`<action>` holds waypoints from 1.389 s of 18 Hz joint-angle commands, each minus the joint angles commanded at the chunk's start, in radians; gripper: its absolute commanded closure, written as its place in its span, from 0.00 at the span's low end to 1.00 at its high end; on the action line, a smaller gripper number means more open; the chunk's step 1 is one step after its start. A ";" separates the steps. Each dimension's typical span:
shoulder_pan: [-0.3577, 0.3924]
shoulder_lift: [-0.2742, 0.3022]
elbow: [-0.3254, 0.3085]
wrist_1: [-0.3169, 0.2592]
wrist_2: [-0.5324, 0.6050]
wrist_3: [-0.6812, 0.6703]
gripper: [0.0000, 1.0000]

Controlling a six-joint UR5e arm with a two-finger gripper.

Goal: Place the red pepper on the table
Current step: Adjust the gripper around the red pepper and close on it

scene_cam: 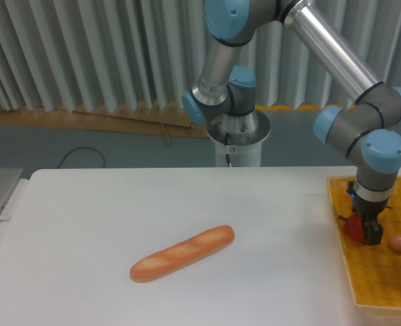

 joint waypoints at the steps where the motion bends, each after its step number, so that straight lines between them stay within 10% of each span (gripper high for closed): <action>1: 0.000 -0.002 0.000 0.000 0.000 0.000 0.00; 7: 0.005 0.000 0.000 0.000 0.005 0.009 0.01; 11: 0.003 0.006 -0.003 -0.003 0.006 0.002 0.20; 13: 0.005 0.008 -0.003 -0.002 0.006 0.009 0.00; 25: 0.078 0.009 0.005 0.006 0.075 0.009 0.00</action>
